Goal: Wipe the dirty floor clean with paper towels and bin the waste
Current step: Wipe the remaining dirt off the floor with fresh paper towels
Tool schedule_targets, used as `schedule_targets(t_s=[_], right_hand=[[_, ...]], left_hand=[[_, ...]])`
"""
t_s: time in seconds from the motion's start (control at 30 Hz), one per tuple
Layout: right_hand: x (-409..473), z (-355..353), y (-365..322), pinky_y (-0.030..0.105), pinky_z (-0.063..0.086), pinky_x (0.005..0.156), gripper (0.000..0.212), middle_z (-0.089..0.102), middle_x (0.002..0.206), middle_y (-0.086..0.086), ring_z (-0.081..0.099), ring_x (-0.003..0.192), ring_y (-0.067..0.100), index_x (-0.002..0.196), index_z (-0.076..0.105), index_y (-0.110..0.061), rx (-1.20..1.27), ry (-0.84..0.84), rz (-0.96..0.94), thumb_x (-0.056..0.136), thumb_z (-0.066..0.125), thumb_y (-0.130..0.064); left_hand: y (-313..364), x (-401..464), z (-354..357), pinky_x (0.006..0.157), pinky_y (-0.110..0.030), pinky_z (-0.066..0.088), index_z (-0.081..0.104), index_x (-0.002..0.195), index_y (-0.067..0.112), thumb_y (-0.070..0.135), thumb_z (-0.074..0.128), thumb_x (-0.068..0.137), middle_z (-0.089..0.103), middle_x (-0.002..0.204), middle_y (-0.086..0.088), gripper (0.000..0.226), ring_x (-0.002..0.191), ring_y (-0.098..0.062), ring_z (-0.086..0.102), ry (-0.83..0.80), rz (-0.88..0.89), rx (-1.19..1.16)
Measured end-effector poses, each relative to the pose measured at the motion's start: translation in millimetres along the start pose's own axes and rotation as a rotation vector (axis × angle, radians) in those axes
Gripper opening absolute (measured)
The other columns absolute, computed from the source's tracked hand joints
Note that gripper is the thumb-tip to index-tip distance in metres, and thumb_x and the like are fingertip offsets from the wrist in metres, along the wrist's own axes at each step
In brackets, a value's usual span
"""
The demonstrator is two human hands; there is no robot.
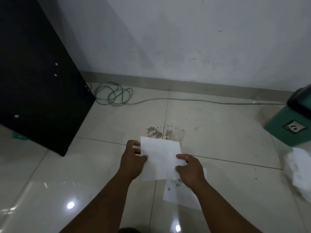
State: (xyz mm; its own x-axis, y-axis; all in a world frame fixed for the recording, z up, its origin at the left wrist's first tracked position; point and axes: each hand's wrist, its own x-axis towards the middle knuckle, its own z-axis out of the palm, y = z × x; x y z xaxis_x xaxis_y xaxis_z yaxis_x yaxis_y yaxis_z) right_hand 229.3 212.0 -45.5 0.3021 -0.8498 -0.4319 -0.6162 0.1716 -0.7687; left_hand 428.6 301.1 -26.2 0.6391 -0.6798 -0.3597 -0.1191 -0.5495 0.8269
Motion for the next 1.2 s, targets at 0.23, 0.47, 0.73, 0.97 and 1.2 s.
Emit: schedule_targets(t_s=[0.23,0.47,0.73,0.97,1.2], right_hand=[[21,37,33,0.028,0.047,0.103,0.047,0.062,0.125,-0.001,0.060,0.113,0.016,0.125,0.065,-0.019,-0.119,0.015,-0.079,0.081,0.079,-0.014],[43,81,72,0.012,0.034,0.097,0.043,0.063,0.124,0.002,0.054,0.114,0.009,0.130,0.061,-0.013,-0.291,0.026,-0.214,0.089,0.072,-0.020],[52,90,83,0.049,0.047,0.095,0.052,0.049,0.137,0.010,0.048,0.122,0.033,0.138,0.055,-0.031,-0.765,0.190,-0.281,0.089,0.058,-0.047],[35,99,101,0.066,0.012,0.118,0.094,-0.002,0.166,0.022,0.001,0.152,0.045,0.160,0.013,-0.022,-0.735,0.205,0.079,0.083,0.004,-0.076],[36,103,127,0.063,-0.004,0.119,0.088,-0.033,0.159,0.017,-0.026,0.149,0.039,0.152,-0.027,-0.026,-0.827,0.122,0.084,0.079,-0.017,-0.073]], left_hand=[[-44,29,20,0.085,-0.029,0.053,0.073,0.103,0.026,0.008,0.068,0.086,0.068,0.107,0.009,0.025,0.090,-0.012,0.064,0.067,0.111,0.177],[-90,65,40,0.089,-0.019,0.045,0.075,0.101,0.019,0.004,0.065,0.088,0.069,0.108,0.004,0.022,0.097,-0.011,0.061,0.005,0.104,0.343],[-107,73,55,0.100,-0.052,0.042,0.063,0.116,0.027,0.039,0.070,0.072,0.050,0.134,-0.012,0.046,0.133,-0.037,0.039,0.225,0.355,0.789],[-121,72,112,0.122,-0.056,0.013,0.017,0.158,0.028,0.050,0.042,0.097,0.000,0.167,-0.013,0.070,0.153,-0.035,-0.003,0.075,0.568,0.853],[-151,74,132,0.122,-0.055,0.006,-0.002,0.157,0.034,0.061,0.022,0.098,-0.011,0.166,-0.008,0.069,0.153,-0.028,-0.012,-0.059,0.492,0.963]])
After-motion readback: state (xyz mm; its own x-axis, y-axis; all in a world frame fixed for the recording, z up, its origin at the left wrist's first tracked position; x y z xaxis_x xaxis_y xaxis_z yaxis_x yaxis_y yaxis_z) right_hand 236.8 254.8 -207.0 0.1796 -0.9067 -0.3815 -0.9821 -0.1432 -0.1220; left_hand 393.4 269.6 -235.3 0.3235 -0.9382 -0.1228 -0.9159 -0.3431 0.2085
